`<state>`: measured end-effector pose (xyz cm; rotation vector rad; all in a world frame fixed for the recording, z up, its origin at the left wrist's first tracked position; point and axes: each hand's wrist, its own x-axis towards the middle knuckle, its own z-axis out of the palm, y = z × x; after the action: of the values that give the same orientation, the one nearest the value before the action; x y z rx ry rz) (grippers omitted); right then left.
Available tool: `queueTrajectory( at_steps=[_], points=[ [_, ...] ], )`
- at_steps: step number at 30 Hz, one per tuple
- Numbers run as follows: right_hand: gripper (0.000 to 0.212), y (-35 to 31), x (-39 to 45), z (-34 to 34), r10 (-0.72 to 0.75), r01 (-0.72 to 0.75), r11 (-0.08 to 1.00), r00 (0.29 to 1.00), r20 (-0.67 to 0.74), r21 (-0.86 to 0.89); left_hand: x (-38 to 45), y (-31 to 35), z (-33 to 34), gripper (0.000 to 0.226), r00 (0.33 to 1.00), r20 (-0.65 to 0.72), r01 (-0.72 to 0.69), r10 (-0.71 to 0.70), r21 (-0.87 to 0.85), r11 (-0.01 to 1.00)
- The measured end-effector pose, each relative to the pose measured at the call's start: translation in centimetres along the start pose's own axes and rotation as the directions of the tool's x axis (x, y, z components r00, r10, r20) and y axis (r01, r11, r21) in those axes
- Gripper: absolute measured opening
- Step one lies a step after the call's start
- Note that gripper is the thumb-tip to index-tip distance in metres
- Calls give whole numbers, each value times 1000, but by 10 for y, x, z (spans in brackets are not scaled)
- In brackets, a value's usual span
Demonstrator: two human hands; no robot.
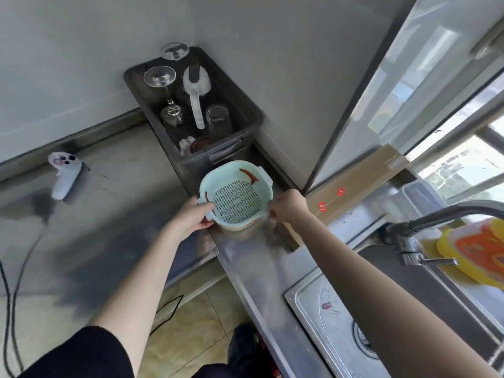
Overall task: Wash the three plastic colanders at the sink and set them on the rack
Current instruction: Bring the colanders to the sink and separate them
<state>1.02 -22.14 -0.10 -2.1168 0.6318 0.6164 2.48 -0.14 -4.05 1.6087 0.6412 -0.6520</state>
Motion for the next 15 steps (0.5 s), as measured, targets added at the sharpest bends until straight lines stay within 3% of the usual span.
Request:
queueTrajectory(
  at_steps=[8, 11, 15],
  points=[
    [21, 20, -46, -12, 21, -39, 970, 997, 77, 238, -42, 2, -3, 17, 977, -30, -203, 211, 179, 963],
    [25, 36, -81, -31, -18, -16, 951, 994, 107, 308, -78, 9, 5, 10, 947, 31, -318, 321, 254, 913],
    [29, 73, -132, -64, -36, 7, 953, 995, 91, 302, -125, 14, 39, 19, 888, 184, -460, 422, 293, 839]
  ],
)
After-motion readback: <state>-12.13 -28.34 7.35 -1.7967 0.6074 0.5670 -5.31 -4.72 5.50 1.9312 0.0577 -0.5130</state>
